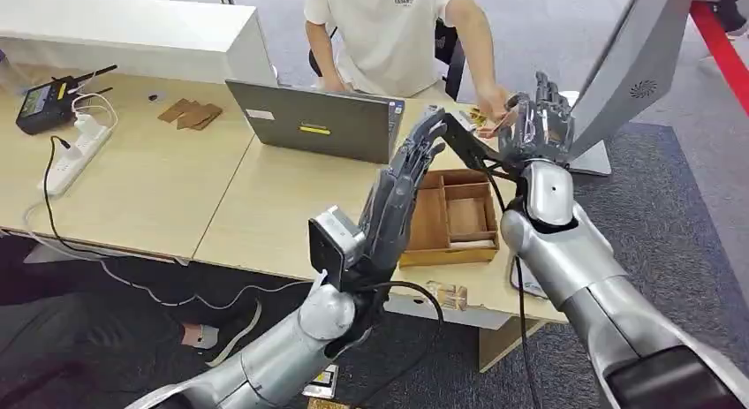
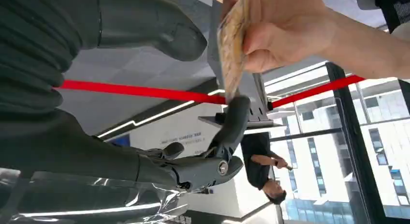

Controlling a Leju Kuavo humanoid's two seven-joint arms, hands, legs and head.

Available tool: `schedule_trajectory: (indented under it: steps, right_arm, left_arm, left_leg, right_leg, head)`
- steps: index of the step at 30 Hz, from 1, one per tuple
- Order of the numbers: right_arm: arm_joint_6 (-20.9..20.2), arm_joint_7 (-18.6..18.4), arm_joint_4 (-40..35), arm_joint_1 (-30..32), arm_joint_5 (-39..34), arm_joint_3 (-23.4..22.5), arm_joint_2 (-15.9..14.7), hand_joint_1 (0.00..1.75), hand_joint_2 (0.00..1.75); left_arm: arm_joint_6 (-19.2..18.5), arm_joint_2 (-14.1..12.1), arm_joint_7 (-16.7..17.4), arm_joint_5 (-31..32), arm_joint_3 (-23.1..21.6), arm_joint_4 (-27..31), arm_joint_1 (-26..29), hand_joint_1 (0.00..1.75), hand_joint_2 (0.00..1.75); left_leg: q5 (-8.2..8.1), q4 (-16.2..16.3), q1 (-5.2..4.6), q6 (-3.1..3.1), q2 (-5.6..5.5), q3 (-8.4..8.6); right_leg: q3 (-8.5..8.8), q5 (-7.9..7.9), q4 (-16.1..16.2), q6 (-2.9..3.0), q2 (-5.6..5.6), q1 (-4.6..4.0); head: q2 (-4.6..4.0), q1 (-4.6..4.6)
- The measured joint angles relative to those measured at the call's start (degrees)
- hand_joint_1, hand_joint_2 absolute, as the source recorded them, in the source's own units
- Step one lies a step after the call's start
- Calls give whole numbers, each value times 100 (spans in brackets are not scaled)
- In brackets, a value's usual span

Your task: Pass the card to the sensor for recognition and then transmit it.

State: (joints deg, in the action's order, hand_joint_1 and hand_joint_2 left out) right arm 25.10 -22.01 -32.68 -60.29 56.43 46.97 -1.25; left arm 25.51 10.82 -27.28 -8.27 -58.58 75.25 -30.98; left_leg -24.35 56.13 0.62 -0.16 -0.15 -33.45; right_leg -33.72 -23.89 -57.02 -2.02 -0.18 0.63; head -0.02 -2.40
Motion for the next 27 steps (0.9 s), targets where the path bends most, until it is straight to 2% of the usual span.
schedule_trajectory:
  steps: [6,9,12,15,19,22,27]
  right_arm:
    - [341,256,48,-3,-411,-22,7,0,175]
    - [509,584,-33,25,-1138,-105,4,0,175]
    - [684,1161,-396,201,-2381,-379,-42,0,175]
    - [832,1200,-751,394,-2778,-540,-129,0,175]
    - [1178,1165,-1491,856,-3351,-708,-372,0,175]
    - [1287,1217,-1954,1193,-3715,-767,-551,0,175]
    - [1449,1622,-2590,1824,-4756,-992,-833,0,175]
  left_arm:
    - [-5,-7,37,120,2,0,28,0,0]
    - [92,-17,70,237,13,31,58,0,0]
    - [252,-85,175,407,55,177,144,0,0]
    - [371,-155,258,538,131,316,204,0,0]
    - [713,-339,472,816,284,660,314,0,0]
    - [887,-494,571,984,393,974,363,0,0]
    - [1329,-715,703,1356,564,1458,477,0,0]
  left_leg:
    - [1,0,0,0,0,1]
    - [2,0,0,-1,0,2]
    - [2,0,0,-1,0,3]
    - [2,0,0,-1,0,2]
    - [1,0,0,-1,-1,2]
    - [0,0,0,0,0,3]
    - [1,0,1,0,-2,3]
  right_leg:
    - [1,1,0,0,0,0]
    - [1,2,0,0,0,0]
    - [2,2,0,0,0,0]
    - [2,1,0,0,-1,0]
    - [2,1,0,0,0,0]
    - [2,0,0,0,0,0]
    - [4,0,0,0,-1,0]
  head:
    - [0,0]
    - [0,0]
    - [0,0]
    - [0,2]
    - [0,-2]
    - [0,0]
    - [0,-2]
